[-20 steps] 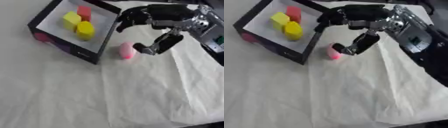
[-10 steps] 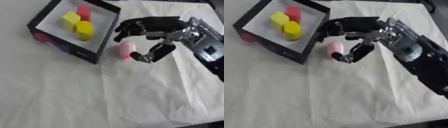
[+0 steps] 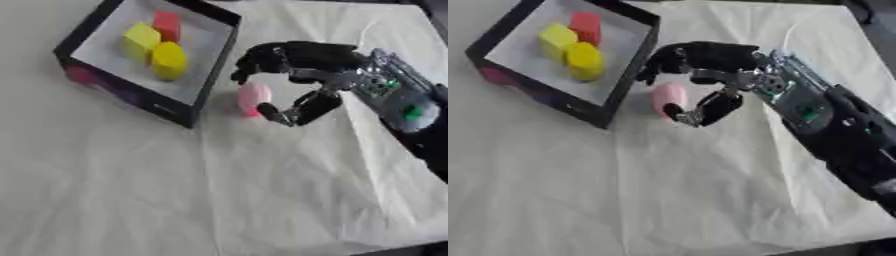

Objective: Pick up objects on the table and place them in the box.

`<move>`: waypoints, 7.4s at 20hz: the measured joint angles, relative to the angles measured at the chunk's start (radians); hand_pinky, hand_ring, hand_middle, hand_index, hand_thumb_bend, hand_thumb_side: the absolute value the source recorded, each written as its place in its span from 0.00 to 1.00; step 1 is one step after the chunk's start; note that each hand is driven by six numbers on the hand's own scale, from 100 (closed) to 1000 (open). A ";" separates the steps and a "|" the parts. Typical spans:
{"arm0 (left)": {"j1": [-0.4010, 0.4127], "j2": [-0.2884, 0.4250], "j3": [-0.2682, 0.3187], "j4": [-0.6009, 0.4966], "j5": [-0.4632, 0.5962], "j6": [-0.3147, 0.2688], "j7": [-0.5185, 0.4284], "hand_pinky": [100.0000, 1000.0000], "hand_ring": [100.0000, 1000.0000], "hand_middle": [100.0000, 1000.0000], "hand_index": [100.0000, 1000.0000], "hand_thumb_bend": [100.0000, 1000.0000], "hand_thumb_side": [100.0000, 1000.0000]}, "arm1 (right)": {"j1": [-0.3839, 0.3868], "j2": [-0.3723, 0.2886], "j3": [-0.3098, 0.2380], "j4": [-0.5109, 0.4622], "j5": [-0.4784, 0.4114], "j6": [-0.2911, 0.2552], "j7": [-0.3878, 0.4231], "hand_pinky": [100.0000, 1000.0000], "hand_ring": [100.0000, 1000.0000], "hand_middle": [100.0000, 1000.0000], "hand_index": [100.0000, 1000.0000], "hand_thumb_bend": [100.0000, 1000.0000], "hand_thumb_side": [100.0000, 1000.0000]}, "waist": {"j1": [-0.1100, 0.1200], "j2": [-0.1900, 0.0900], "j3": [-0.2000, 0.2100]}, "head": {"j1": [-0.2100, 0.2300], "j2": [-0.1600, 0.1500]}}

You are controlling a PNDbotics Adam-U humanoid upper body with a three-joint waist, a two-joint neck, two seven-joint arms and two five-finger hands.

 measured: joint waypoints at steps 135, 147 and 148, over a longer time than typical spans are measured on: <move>-0.050 0.019 -0.018 -0.018 0.030 -0.017 -0.054 0.73 0.62 0.59 0.71 0.00 0.52 | -0.580 0.053 0.042 0.679 0.428 -0.498 -0.349 0.89 0.79 0.67 0.85 0.00 0.22 | -0.056 0.019 0.144 | -0.120 -0.043; -0.009 0.020 -0.014 -0.008 0.030 -0.024 -0.042 0.72 0.62 0.59 0.71 0.00 0.52 | -0.415 0.003 -0.105 0.526 0.237 -0.429 -0.550 0.99 0.74 0.61 0.84 0.00 0.35 | -0.023 -0.018 0.075 | -0.049 -0.009; -0.008 0.020 -0.013 -0.006 0.030 -0.024 -0.042 0.72 0.62 0.59 0.71 0.00 0.52 | -0.381 -0.006 -0.106 0.497 0.201 -0.419 -0.567 1.00 0.74 0.62 0.84 0.00 0.36 | -0.018 -0.022 0.072 | -0.043 -0.008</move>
